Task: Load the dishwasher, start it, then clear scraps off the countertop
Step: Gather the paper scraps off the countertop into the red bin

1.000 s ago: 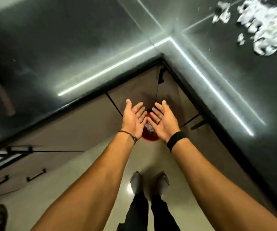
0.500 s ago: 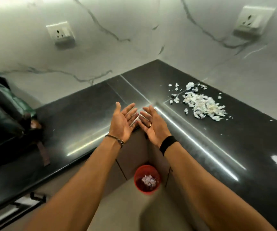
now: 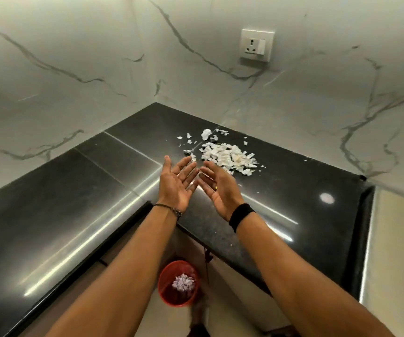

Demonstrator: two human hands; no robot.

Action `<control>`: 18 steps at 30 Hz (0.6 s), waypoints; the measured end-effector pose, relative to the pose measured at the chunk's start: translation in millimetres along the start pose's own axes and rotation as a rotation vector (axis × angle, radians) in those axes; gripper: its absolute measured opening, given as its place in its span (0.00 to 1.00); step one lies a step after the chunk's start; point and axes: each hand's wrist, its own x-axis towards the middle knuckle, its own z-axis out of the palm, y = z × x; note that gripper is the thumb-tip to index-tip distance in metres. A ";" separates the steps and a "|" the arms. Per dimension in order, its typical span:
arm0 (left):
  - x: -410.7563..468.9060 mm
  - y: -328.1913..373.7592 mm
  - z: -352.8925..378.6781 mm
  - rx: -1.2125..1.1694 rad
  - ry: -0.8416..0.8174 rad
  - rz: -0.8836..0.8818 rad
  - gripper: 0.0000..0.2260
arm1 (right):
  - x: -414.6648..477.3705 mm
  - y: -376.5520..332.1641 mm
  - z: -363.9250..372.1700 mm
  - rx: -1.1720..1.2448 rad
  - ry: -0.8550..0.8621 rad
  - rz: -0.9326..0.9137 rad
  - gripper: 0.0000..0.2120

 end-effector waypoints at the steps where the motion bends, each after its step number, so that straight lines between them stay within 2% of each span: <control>1: 10.1 -3.4 5.7 -0.009 -0.020 -0.014 0.32 | 6.0 -3.9 -7.2 0.006 0.026 -0.016 0.14; 5: 60.8 -11.7 22.3 -0.084 -0.084 -0.064 0.33 | 40.1 -16.4 -28.9 -0.023 0.136 -0.065 0.17; 13: 151.2 -13.5 24.0 -0.115 -0.144 -0.195 0.31 | 120.2 -19.6 -34.0 -0.109 0.271 -0.105 0.14; 16: 175.1 -15.6 17.0 -0.080 -0.168 -0.224 0.32 | 141.8 -11.8 -40.0 -0.177 0.360 -0.118 0.08; 18: 186.0 -16.7 11.5 -0.046 -0.163 -0.233 0.32 | 157.8 -2.5 -51.3 -0.347 0.438 -0.150 0.05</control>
